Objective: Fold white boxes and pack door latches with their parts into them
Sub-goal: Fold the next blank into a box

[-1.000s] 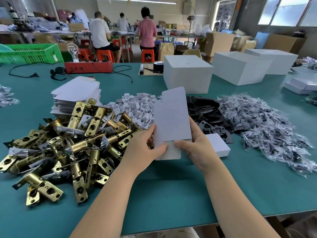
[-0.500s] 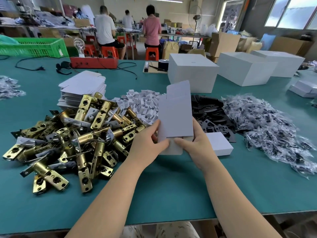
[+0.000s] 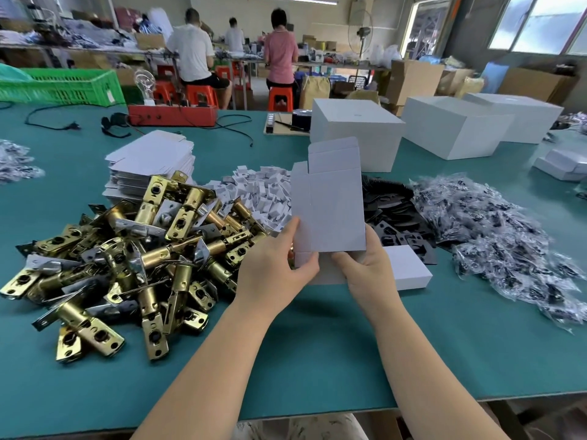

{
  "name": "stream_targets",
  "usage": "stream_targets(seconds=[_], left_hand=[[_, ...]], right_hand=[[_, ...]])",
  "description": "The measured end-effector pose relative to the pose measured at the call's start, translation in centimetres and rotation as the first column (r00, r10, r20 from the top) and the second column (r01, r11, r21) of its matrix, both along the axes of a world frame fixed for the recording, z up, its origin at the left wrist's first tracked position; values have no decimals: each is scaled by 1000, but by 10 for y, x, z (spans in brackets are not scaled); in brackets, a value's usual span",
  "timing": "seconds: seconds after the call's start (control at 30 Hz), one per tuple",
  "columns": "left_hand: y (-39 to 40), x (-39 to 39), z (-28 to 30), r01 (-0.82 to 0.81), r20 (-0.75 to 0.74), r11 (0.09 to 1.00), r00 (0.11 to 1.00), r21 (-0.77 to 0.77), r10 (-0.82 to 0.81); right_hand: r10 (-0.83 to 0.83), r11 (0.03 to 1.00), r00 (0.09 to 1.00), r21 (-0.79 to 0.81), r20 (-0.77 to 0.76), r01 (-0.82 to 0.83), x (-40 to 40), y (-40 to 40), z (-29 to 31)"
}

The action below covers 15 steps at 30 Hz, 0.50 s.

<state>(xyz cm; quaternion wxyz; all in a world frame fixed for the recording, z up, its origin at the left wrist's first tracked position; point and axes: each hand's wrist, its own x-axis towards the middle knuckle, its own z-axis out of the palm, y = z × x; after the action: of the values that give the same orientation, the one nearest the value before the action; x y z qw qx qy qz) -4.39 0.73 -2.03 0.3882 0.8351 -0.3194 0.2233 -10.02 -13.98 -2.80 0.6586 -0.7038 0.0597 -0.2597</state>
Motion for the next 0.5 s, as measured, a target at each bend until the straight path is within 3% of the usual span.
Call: stream_targets(seconds=[0.1, 0.23, 0.33, 0.4, 0.5], left_hand=[[1, -3, 1, 38, -54, 998, 998, -58, -41], [-2, -10, 1, 134, -232, 952, 952, -273, -201], [-5, -9, 1, 112, -465, 872, 810, -476, -358], [-6, -6, 1, 61, -544, 819, 719, -571, -433], [-7, -6, 4, 22, -534, 871, 783, -490, -320]], right_hand=[[-101, 990, 993, -100, -53, 95, 0, 1, -3], [-171, 974, 979, -171, -113, 151, -4, -1, -1], [-177, 963, 979, -221, -102, 151, -7, 2, 5], [-158, 958, 983, -257, -97, 129, -8, 6, 6], [-118, 938, 987, -340, -112, 74, -7, 9, 4]])
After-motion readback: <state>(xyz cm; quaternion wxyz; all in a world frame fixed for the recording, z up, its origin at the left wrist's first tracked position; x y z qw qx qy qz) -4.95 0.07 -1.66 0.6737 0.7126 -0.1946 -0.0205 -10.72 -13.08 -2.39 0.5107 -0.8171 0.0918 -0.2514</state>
